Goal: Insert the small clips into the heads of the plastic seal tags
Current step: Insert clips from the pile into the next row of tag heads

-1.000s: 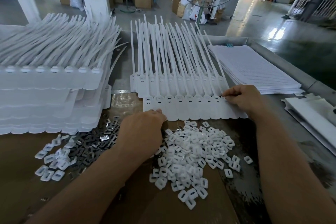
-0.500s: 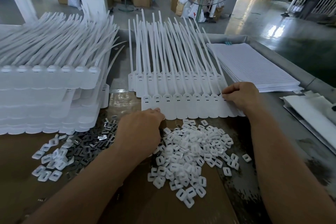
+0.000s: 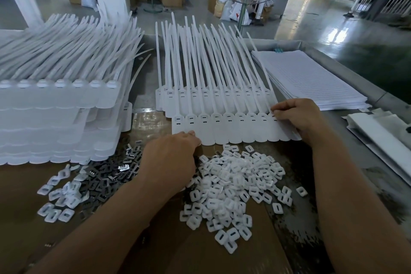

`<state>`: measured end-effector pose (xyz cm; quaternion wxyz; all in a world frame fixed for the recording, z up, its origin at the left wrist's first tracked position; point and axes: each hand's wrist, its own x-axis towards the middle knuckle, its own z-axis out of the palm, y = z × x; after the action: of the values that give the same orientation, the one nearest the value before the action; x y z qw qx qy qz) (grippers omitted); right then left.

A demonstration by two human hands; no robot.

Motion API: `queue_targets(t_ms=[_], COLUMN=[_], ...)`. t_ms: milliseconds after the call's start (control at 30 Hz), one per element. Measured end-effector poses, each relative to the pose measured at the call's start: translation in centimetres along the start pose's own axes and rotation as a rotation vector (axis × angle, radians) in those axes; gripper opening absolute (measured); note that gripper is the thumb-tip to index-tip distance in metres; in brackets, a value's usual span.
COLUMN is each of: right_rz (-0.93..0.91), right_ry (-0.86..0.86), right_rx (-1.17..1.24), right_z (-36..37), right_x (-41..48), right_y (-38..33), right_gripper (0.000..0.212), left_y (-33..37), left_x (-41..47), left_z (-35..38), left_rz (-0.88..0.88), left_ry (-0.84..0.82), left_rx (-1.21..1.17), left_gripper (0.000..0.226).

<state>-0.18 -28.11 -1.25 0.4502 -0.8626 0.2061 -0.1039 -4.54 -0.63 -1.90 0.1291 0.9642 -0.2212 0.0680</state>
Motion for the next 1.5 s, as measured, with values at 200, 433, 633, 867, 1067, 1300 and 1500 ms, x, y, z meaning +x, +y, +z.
queue_targets(t_ms=[200, 433, 633, 867, 1067, 1300, 1500], right_rz=[-0.051, -0.04, -0.057, -0.231, -0.192, -0.163, -0.186], right_ry=[0.056, 0.087, 0.046, -0.093, -0.612, -0.527, -0.535], right_rx=[-0.125, -0.263, -0.195, -0.299, -0.453, -0.617, -0.652], right_z=[0.8, 1.4, 1.1, -0.4, 0.1, 1.7, 2.3], right_x=[0.1, 0.5, -0.1, -2.3, -4.4, -5.0, -5.8], right_y=[-0.3, -0.2, -0.3, -2.5, -4.3, -5.3, -5.9], right_gripper=[0.02, 0.033, 0.019, 0.012, 0.008, 0.019, 0.019], left_y=[-0.1, -0.1, -0.1, -0.1, -0.2, -0.3, -0.2], left_x=[-0.1, -0.1, -0.2, -0.2, -0.1, -0.1, -0.1], left_z=[0.0, 0.2, 0.1, 0.1, 0.1, 0.0, 0.2], left_rz=[0.003, 0.011, 0.017, 0.018, 0.008, 0.003, 0.003], left_ry=[-0.001, 0.028, 0.021, 0.032, 0.038, 0.034, 0.043], left_rx=[0.003, 0.016, 0.008, 0.014, 0.006, 0.005, 0.002], left_gripper=[0.044, 0.04, 0.04, 0.041, 0.042, 0.043, 0.042])
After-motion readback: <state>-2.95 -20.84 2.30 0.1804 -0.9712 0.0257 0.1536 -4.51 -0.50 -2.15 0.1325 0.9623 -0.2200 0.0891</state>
